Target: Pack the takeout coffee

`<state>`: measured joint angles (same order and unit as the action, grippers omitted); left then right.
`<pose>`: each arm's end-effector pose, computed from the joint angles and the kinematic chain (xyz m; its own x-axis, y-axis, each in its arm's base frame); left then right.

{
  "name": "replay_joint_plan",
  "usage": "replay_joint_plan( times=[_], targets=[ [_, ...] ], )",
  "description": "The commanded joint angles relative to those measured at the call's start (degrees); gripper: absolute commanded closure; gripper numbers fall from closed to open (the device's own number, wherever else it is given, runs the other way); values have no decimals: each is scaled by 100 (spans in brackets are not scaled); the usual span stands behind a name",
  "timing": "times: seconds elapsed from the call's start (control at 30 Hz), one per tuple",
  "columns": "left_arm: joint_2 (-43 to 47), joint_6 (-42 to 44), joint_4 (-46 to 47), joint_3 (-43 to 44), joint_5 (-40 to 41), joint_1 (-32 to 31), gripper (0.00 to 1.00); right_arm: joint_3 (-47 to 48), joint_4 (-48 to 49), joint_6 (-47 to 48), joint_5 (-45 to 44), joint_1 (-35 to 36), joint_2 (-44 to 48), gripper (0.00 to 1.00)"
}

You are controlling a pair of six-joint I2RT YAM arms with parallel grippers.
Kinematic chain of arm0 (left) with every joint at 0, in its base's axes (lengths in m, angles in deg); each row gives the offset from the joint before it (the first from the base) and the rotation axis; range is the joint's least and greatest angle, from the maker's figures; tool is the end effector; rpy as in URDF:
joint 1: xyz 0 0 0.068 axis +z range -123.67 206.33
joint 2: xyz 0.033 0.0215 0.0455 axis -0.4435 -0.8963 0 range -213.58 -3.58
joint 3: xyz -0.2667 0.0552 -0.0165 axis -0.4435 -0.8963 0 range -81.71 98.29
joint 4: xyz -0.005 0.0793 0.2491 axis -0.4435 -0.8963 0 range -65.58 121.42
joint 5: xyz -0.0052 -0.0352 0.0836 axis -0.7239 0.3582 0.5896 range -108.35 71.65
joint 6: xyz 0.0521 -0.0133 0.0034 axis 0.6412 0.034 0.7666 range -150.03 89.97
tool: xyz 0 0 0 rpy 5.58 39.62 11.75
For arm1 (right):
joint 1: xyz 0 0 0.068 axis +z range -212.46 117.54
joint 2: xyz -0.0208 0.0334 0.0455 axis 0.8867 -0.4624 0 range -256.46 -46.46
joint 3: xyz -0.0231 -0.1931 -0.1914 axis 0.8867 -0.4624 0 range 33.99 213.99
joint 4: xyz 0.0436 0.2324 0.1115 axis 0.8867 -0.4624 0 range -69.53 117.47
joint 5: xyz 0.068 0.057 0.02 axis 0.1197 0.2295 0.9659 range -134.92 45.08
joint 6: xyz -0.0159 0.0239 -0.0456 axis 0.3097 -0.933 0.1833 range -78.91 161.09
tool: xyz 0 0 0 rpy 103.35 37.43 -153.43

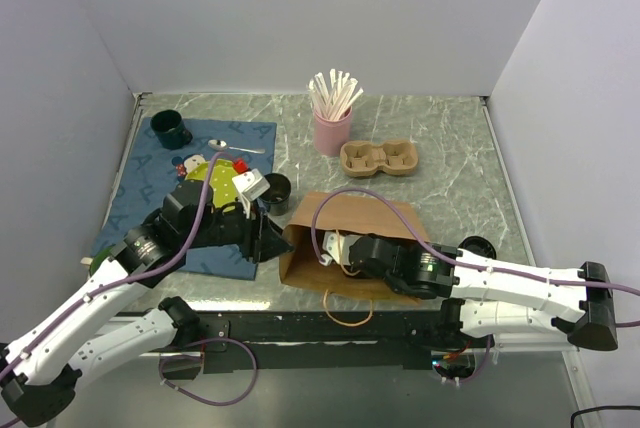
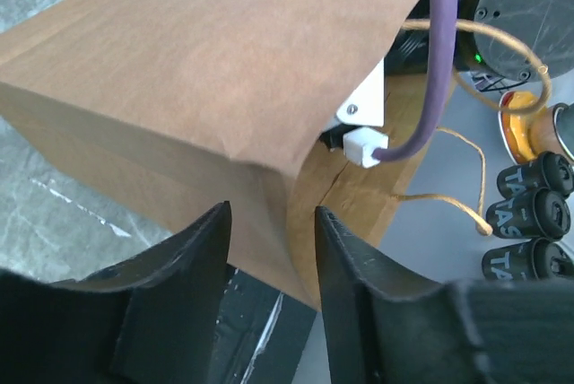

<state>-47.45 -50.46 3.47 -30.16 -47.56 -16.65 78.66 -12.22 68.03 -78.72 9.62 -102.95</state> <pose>0.1075 -0.1237 0.3522 -0.5621 0.1073 -0.8201 0.7830 0.3885 -0.4858 0.0776 0.1755 0.2612 0.0951 -0.9290 -0.3576 -0.7189 0.1844 -0.6702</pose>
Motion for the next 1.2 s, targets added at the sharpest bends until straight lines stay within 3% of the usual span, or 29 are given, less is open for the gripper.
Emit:
replay_joint_plan(
  times=[0.0,0.17,0.23,0.3,0.4,0.43,0.5,0.7,1.17],
  targets=[
    [143,65,-167,162,152,-35,51,16,224,-48,-241,-35,42,49],
    [90,65,-396,259,258,-35,52,-28,250,-40,-206,-53,59,49],
    [72,65,-352,242,232,-35,61,-28,285,-57,-223,-62,42,49],
    [72,65,-256,207,197,-35,62,-28,303,-66,-215,-62,42,49],
    [37,118,-133,189,135,-35,74,-63,347,-101,-215,-71,68,49],
    [20,135,-98,189,65,-35,85,-115,373,-110,-188,-97,94,48],
    [46,153,8,119,-66,-35,93,-177,522,-223,-101,-324,269,49],
    [204,144,342,-233,-357,-35,99,-257,637,48,-73,-519,376,49],
    [169,285,386,-259,-603,-35,99,-546,1648,918,-382,-545,270,49]
  ],
)
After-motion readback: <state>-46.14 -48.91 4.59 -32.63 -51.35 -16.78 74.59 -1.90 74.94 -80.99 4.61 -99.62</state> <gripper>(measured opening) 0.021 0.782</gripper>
